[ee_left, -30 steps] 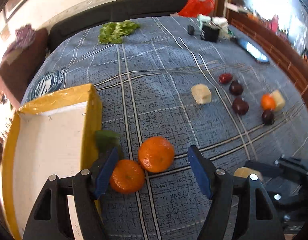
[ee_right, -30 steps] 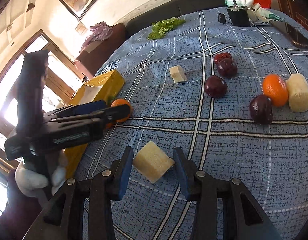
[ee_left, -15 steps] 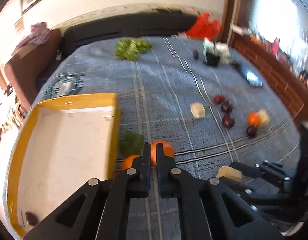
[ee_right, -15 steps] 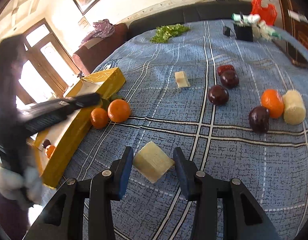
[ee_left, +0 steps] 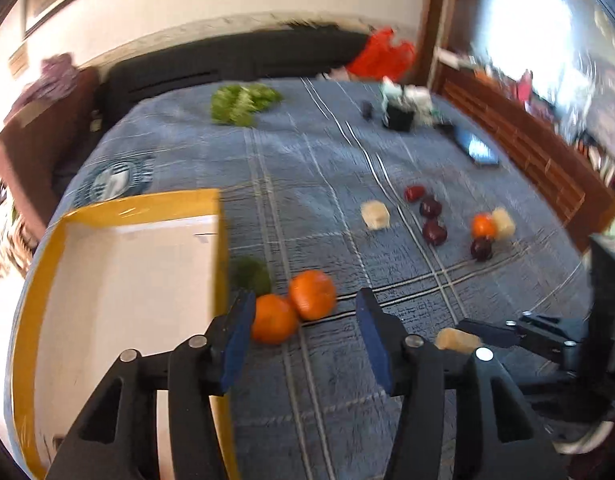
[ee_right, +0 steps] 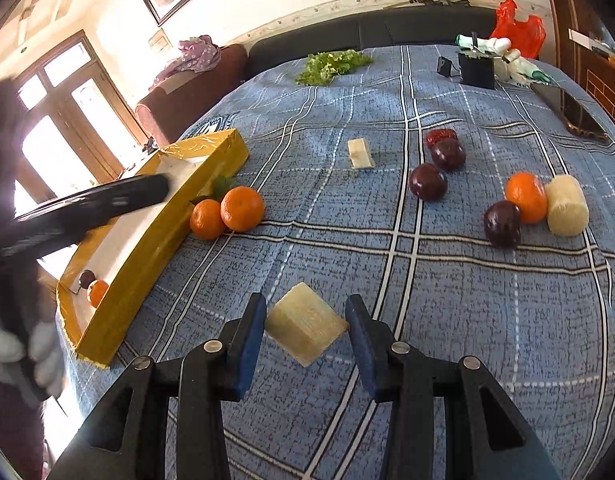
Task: Organize fruits
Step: 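Grasp a mandarin orange with the left gripper while the right gripper holds the cheese block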
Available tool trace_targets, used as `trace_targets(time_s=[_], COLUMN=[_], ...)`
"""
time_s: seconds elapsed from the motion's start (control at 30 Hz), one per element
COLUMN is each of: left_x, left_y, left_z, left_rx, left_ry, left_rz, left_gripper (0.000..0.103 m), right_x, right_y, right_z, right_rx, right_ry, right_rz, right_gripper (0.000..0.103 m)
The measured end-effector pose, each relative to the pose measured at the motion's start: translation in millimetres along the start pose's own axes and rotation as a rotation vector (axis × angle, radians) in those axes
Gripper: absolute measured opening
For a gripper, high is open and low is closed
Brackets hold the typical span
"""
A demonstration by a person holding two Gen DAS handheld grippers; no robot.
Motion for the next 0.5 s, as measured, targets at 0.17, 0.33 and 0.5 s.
trace_targets(time_s=[0.17, 0.33, 0.5], left_x=[5, 0, -5], left_y=[-51, -62, -55], left_z=[3, 24, 30], left_rx=[0.029, 0.087, 0.117], left_ry=[-0.06, -0.192, -0.205], left_rz=[-0.111, -0.158, -0.138], left_gripper=[0.051, 0.034, 0.033], right_x=[-2, -1, -1], right_y=[-1, -5, -5], right_z=[6, 14, 15], right_rx=[0.023, 0.045, 0.045], right_ry=[-0.014, -0.036, -0.042], right_rz=[-0.018, -0.031, -0.031], right_gripper=[0.045, 0.045, 0.045])
Point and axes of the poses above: each gripper's, at about its wrist camera, not at the fingertips, and y roughly against the way its jaws point, z to its right, x to its top, the point moved 2 cm from there along -y, roughly the way its jaws point, and after that the axes turned 9 degrees about -x, right-handed, at the moved point
